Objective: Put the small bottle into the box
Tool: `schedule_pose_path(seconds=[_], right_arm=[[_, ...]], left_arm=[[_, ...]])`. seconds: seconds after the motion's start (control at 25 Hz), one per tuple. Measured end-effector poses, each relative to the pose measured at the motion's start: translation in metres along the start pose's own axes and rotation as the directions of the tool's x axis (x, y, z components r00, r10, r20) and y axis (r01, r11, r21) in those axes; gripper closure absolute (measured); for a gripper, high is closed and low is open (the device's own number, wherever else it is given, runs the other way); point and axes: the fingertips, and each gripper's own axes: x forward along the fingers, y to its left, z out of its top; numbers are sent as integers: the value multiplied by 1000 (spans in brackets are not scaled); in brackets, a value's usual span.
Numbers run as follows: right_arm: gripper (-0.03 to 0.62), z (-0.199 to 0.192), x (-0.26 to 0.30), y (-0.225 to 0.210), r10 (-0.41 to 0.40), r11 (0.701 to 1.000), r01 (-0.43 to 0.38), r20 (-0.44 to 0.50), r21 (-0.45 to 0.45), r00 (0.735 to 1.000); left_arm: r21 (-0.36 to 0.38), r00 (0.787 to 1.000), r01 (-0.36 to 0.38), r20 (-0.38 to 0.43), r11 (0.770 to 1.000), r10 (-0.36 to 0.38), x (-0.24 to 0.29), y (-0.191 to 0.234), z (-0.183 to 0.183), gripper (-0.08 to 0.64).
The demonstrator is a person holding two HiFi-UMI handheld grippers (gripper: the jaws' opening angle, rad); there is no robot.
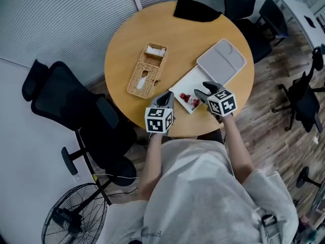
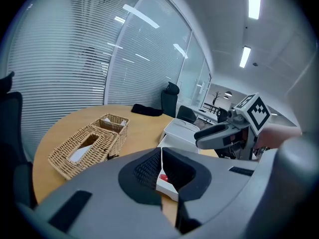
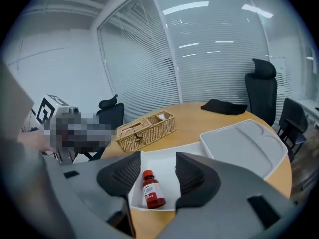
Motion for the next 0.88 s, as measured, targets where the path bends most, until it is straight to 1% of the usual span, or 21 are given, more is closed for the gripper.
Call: schedule_pose_path(seconds=[0.12,0.2,0.28,0.44,0.68,0.8,0.88], right_arm=[[362,5,-11,-4,-62,997,59,75,48,995],[364,8,-19,-7,-118,989,102,153,107,981],[368,8,-26,-8,-156,980,124,211,156,965],[370,2,-31,-7,-185,975,150,223,165,957],[373,-2,-42,-4,-203,967,156,243,200,949],[386,-4,-50,-2,-217,964,166,258,208,941],[399,-7,-51,0,-221,963,168,265,210,939]], left_arm=[[6,1000,2,-1,1000,-2,-2,1,-1,531],[7,1000,2,-2,1000,-2,-3,3,-3,531],[6,1000,5,-4,1000,-5,-4,3,-5,531],[13,1000,17,-3,1000,-17,-3,2,-3,531],[10,999,45,9,999,-46,3,-7,3,531],[27,998,66,0,997,-66,6,-16,2,531],[54,997,77,-14,996,-76,7,-22,-1,531]])
